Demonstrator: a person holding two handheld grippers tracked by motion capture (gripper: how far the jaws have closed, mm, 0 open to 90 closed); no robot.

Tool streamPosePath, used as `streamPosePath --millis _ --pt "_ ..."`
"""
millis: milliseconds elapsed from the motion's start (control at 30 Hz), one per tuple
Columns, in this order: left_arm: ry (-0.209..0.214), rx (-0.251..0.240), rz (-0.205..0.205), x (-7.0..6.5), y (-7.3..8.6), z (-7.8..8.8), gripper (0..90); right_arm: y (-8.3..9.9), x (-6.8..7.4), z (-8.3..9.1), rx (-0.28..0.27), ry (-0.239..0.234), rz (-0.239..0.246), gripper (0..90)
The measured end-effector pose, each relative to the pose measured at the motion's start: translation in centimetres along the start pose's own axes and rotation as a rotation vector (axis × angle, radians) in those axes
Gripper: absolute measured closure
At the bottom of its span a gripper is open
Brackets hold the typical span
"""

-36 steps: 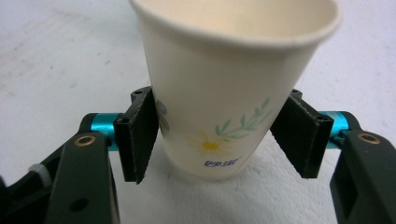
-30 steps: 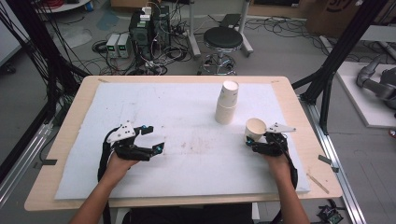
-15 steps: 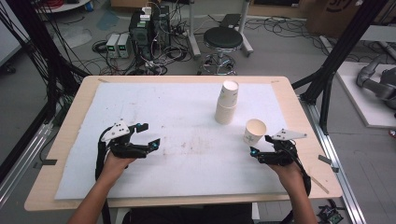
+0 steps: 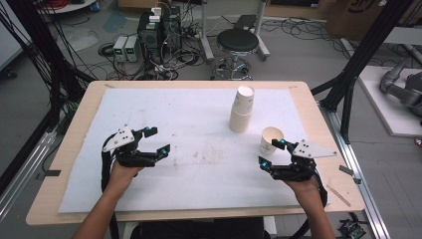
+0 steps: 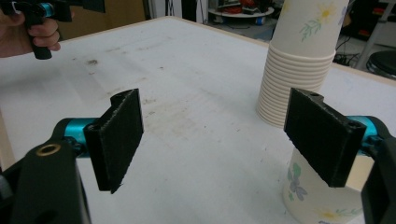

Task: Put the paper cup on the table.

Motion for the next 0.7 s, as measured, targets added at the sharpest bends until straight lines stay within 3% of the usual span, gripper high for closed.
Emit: streamPosePath --millis 333,700 --pt "-0.004 -0.007 -0.004 -0.1 -0.1 0.3 16.2 -0.4 0.3 0.0 -0.008 0.028 0.021 20.0" --pt "0.016 -0.014 0.002 -0.7 -0.2 1.1 16.2 -0.2 1.1 -0.5 0.021 0.015 0.040 20.0"
Point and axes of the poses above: each handheld gripper's, and its own axes: z roughly backward along the jaws, y roughly out of its underside, x roughly to its left, the point moved 8 cm from there along -z, roughly forward along the jaws, and after that the axes turned 2 degrees about z, right-handed, at the moved point
